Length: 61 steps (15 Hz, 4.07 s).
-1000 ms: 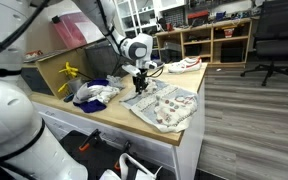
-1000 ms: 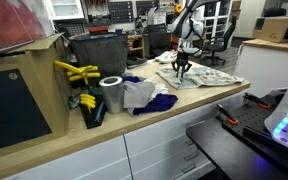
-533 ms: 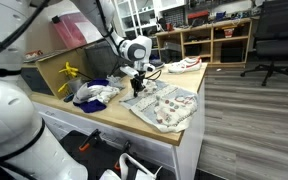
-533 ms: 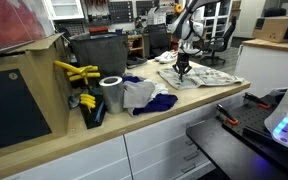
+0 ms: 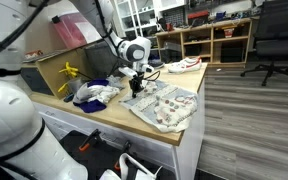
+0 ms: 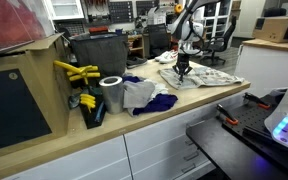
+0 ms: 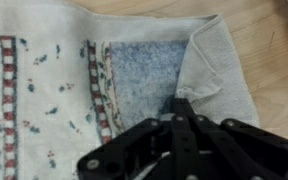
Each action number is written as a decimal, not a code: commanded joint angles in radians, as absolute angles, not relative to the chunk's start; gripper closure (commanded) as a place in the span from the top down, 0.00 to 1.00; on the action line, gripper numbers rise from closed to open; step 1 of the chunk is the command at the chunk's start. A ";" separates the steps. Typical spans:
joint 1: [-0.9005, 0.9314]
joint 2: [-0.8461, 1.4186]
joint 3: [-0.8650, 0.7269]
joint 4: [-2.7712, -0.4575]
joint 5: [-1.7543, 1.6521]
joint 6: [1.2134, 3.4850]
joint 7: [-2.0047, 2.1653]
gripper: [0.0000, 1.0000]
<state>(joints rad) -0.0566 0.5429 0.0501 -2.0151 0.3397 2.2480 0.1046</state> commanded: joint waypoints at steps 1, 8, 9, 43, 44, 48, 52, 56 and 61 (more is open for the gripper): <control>-0.061 0.477 0.055 -2.049 0.364 2.215 0.096 0.00; -0.060 0.421 0.087 -2.018 0.453 2.222 0.084 0.00; -0.058 0.423 0.091 -2.010 0.470 2.223 0.087 0.00; -0.097 0.506 -0.060 -1.799 0.126 2.050 -0.068 1.00; -0.105 0.493 -0.068 -1.803 0.106 2.049 -0.075 1.00; -0.130 0.419 -0.093 -1.837 0.023 2.041 -0.112 1.00; -0.136 0.317 -0.100 -1.882 -0.043 2.025 -0.143 1.00; -0.130 0.219 -0.103 -1.913 -0.101 1.990 -0.147 1.00; -0.124 0.096 -0.092 -1.948 -0.112 1.967 -0.173 1.00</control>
<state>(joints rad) -0.1334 0.1909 -0.0963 -1.8973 -0.1033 1.9922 -0.1404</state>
